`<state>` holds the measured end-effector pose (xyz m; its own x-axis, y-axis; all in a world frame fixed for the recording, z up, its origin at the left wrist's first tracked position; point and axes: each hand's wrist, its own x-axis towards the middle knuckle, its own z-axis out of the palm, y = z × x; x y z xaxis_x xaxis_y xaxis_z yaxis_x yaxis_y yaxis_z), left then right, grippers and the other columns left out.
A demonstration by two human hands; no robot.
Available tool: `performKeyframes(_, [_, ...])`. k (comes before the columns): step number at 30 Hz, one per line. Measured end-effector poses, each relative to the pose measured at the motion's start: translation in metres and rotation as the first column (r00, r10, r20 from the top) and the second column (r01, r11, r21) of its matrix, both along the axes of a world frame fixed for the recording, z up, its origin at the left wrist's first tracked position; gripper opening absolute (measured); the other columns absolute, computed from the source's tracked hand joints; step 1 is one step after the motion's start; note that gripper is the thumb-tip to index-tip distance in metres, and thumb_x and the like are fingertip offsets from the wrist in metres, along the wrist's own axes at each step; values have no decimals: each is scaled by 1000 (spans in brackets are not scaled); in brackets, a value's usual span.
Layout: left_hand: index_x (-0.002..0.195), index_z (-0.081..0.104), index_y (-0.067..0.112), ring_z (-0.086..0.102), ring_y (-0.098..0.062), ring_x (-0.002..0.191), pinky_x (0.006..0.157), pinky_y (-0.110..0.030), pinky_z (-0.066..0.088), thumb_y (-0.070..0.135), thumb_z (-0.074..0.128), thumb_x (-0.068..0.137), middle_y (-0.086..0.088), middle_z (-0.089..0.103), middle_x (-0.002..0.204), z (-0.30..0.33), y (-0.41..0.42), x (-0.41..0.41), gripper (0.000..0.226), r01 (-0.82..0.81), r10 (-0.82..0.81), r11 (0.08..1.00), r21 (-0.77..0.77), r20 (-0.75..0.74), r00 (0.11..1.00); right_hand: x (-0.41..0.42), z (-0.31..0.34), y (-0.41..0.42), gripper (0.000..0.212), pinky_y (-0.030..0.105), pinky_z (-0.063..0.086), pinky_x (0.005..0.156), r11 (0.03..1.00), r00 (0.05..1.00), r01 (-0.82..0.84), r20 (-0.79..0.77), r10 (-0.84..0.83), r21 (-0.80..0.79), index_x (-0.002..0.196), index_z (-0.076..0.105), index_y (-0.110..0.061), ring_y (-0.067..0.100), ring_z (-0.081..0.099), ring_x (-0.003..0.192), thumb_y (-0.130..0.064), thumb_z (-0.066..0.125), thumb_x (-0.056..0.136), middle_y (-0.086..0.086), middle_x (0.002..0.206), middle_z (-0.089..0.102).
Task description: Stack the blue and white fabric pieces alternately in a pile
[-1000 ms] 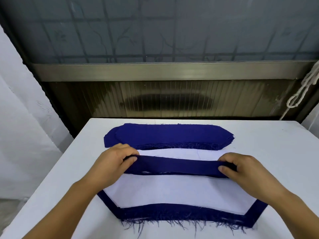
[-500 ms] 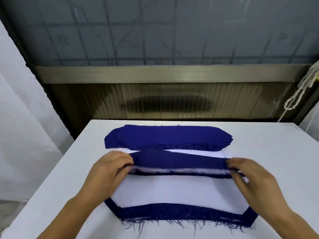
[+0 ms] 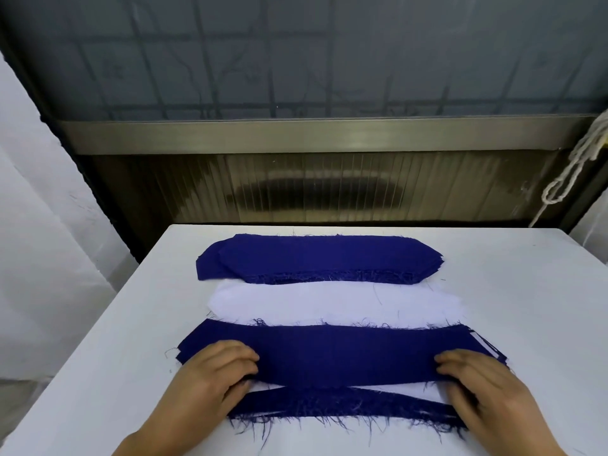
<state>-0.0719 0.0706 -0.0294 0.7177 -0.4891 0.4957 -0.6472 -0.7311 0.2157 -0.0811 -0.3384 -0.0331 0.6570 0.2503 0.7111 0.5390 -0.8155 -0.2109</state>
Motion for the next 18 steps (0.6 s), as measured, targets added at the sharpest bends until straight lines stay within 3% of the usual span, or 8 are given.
performKeyframes(2, [92,72,21,56,-1,105,89,-21,47,37,52,94,16,64,107,0,0,1,26,6,-6,1000,18,8,1000,0,-3,-2,32,19,43,87,1000,1000,11,11,-11,-6,74,75,-8,8,59,92,-24,51,89,-3,92,72])
performKeyframes(5, [91,73,20,57,-2,102,87,-21,48,33,55,91,14,65,105,1,-2,0,22,24,-25,999,35,8,1000,0,-7,-2,38,17,43,87,1000,1000,17,19,-17,-2,73,74,-9,7,59,91,-27,47,92,-3,90,72])
performKeyframes(8, [90,73,20,57,0,102,86,-18,48,37,49,97,16,65,104,4,-4,-1,30,47,-47,999,-4,-23,999,1,-10,-2,43,17,43,87,1000,1000,25,12,-25,13,72,74,-10,7,59,91,-31,44,96,-4,90,72])
performKeyframes(12, [89,72,21,56,1,101,84,-17,48,40,43,100,18,64,103,6,-5,0,36,67,-67,998,-16,-51,996,1,-13,-5,29,20,44,85,999,999,47,14,-47,1,72,74,-10,6,59,92,-23,52,86,-4,90,71])
performKeyframes(18, [89,69,20,56,-1,99,82,-20,49,28,52,94,18,63,103,1,-7,-1,20,51,-53,998,-21,-71,996,-2,-11,-5,26,25,46,81,1000,999,24,-21,-24,6,72,74,-10,8,59,91,-25,56,84,-4,91,71])
